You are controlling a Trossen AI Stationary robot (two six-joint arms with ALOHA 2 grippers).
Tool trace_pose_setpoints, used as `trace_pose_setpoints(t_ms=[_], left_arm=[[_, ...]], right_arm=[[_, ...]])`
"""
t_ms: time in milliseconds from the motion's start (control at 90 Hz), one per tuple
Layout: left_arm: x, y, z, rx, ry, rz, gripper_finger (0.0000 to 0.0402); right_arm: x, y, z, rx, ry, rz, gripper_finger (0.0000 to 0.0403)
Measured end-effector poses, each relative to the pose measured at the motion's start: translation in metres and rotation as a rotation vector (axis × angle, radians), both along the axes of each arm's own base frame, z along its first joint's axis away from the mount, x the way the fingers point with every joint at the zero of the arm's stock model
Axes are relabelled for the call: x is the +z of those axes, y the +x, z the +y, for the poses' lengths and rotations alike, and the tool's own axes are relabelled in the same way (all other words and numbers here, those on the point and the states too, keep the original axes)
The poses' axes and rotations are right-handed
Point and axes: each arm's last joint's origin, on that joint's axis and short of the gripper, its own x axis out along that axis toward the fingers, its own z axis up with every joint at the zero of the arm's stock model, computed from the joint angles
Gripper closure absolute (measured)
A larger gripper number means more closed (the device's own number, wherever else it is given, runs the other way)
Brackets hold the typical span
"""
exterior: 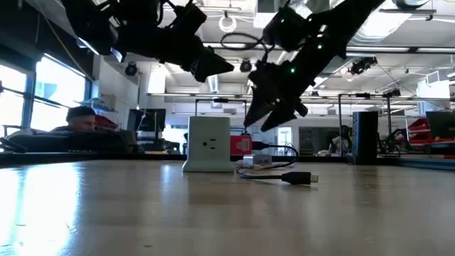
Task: Insert USB
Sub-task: Insert the white charger adapter into the black outlet extension
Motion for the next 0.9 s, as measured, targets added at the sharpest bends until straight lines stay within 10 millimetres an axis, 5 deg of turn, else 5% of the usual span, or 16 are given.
trace_pose_setpoints(t_ms=[189,367,900], left_arm=[[0.000,0.000,0.003,-0.074,0.016,0.013,0.0187],[-0.002,0.000,0.005,-0.054,0.038,0.037,0.0193],[-0.004,0.000,0.005,-0.067,0.029,0.048,0.0195]], right_arm=[[-0.005,0.025,-0.006,0.019,0.018,0.168,0.0121],[-0.008,0.028,-0.012,0.027,0.029,0.306,0.0121],[-0.035,0.030,-0.033,-0.092,0.201,0.282,0.0122]])
